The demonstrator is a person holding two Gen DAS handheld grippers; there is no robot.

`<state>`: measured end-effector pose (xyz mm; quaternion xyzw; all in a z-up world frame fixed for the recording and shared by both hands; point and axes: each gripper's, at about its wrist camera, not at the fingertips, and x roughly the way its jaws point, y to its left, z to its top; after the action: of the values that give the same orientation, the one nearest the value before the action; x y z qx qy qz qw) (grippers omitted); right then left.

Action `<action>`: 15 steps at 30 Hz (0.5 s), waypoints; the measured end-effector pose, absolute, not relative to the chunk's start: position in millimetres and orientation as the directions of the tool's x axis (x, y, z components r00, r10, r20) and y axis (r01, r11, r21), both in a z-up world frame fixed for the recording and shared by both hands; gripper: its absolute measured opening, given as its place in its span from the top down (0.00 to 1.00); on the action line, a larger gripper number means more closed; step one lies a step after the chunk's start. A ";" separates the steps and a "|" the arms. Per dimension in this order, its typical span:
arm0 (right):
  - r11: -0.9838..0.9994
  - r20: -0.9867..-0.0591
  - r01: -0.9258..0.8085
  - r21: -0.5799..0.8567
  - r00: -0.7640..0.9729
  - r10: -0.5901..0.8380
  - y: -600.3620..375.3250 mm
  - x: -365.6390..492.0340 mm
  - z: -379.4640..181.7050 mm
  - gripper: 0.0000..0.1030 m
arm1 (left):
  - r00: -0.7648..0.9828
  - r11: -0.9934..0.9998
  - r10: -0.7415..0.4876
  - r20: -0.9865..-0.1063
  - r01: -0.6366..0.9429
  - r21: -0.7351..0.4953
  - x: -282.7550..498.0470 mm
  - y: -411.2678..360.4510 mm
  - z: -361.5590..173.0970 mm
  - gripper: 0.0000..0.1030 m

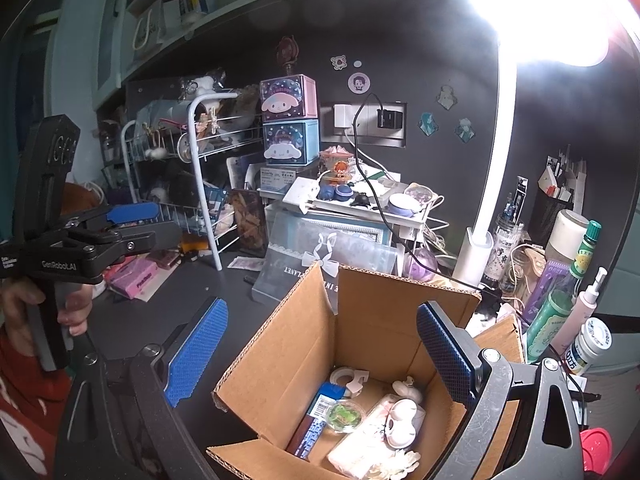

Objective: Organize objects

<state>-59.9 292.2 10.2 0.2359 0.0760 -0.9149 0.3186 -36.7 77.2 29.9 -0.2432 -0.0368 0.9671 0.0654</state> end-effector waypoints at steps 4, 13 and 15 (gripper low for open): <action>-0.787 -0.480 0.617 0.011 -0.687 -0.545 291.8 -59.4 10.2 0.07 | -0.872 -0.989 0.144 -0.468 -0.110 -0.099 -37.6 77.6 29.9 0.00; -0.789 -0.485 0.615 0.014 -0.686 -0.543 293.0 -60.5 7.6 0.07 | -0.872 -0.989 0.144 -0.468 -0.110 -0.098 -40.8 78.0 29.2 0.00; -0.790 -0.485 0.613 0.015 -0.686 -0.542 293.7 -60.8 7.4 0.07 | -0.871 -0.989 0.146 -0.469 -0.112 -0.100 -42.2 78.1 28.5 0.00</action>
<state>-60.8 293.7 7.4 0.2395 0.0743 -0.9153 0.3153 -42.2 78.1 28.5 -0.2449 -0.0347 0.9666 0.0668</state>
